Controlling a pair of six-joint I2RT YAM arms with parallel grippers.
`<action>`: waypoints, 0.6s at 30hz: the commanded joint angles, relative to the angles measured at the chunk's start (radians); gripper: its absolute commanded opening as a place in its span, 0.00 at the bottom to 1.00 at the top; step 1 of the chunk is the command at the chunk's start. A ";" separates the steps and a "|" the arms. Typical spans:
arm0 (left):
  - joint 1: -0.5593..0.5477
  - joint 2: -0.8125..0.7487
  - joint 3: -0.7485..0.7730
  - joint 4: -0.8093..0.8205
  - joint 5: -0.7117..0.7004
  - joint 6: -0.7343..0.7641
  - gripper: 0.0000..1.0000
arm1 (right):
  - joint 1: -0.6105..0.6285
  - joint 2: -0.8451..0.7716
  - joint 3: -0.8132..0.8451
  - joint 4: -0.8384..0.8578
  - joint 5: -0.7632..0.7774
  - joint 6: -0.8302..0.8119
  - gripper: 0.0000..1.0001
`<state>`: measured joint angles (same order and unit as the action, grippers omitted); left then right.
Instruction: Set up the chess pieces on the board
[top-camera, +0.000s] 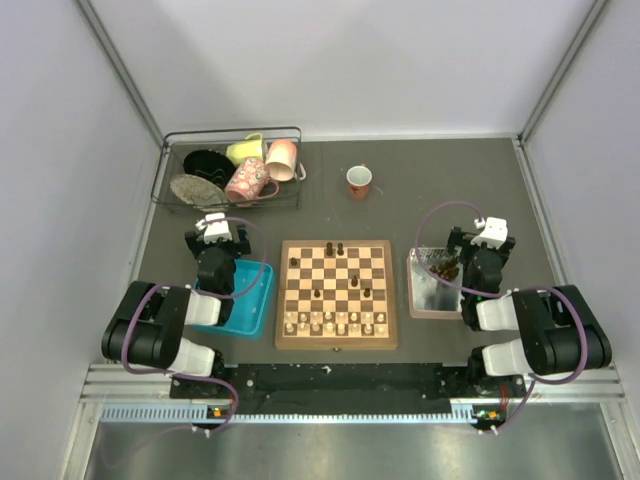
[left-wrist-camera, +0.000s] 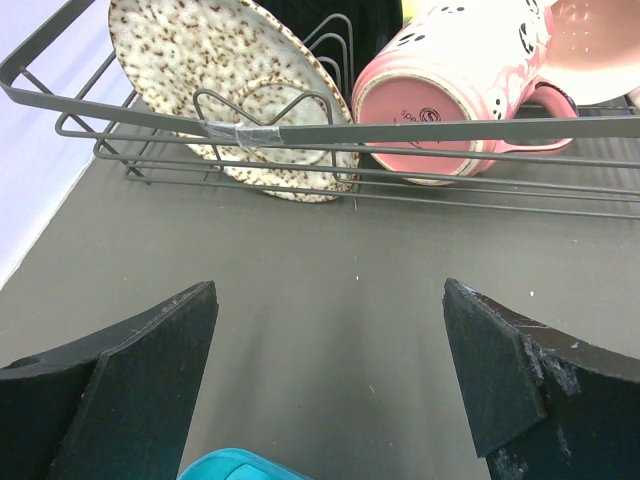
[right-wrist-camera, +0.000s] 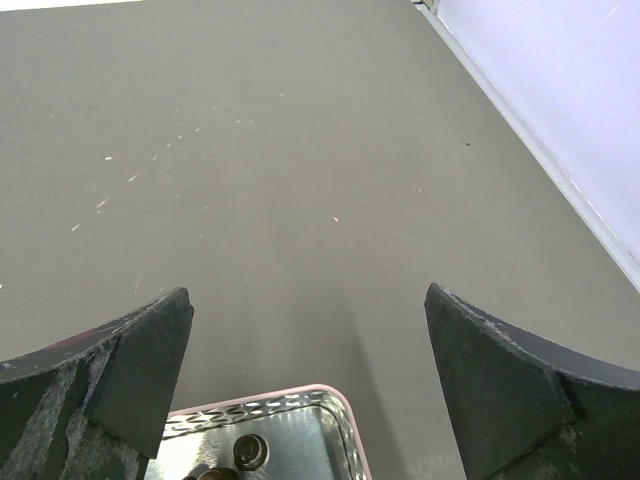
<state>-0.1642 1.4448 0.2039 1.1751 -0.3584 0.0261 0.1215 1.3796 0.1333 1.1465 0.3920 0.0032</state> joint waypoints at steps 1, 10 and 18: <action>0.008 -0.003 0.022 0.064 -0.007 0.003 0.99 | 0.006 -0.002 0.028 0.059 0.004 0.012 0.99; 0.011 -0.006 0.016 0.064 -0.002 0.003 0.99 | 0.006 -0.002 0.026 0.059 0.004 0.012 0.99; -0.024 -0.297 0.164 -0.498 -0.087 -0.024 0.98 | 0.006 -0.002 0.028 0.059 0.002 0.011 0.99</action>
<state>-0.1776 1.3140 0.2188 1.0504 -0.3347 0.0563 0.1215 1.3796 0.1333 1.1465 0.3920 0.0032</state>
